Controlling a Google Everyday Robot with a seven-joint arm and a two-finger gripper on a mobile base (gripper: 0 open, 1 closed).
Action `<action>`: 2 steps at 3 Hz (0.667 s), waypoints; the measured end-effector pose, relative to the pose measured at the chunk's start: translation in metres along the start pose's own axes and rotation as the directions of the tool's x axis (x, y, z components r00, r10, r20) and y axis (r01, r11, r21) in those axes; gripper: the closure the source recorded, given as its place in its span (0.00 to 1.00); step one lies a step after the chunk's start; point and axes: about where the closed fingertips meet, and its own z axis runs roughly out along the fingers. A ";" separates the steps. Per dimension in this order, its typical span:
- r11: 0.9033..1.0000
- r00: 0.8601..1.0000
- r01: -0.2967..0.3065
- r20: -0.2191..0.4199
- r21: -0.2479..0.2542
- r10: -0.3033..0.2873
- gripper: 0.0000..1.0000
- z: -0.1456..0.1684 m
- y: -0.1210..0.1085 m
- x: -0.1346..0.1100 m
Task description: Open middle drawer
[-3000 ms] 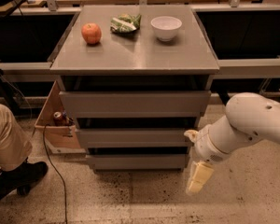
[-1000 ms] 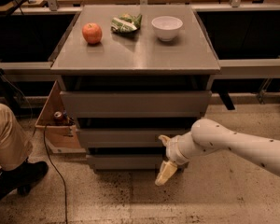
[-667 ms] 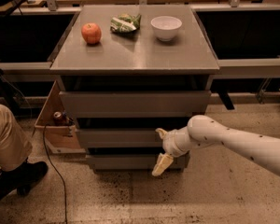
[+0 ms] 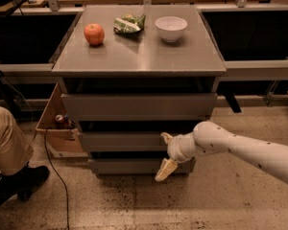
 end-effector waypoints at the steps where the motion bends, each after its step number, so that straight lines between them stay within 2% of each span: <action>1: 0.998 0.999 -0.043 0.026 0.043 0.042 0.00 0.013 -0.007 0.011; 2: 0.993 0.997 -0.071 0.046 0.093 0.067 0.00 0.030 -0.023 0.024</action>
Offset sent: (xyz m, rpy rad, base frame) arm 0.0540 -0.0133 -0.0537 0.0782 -0.0779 -0.1758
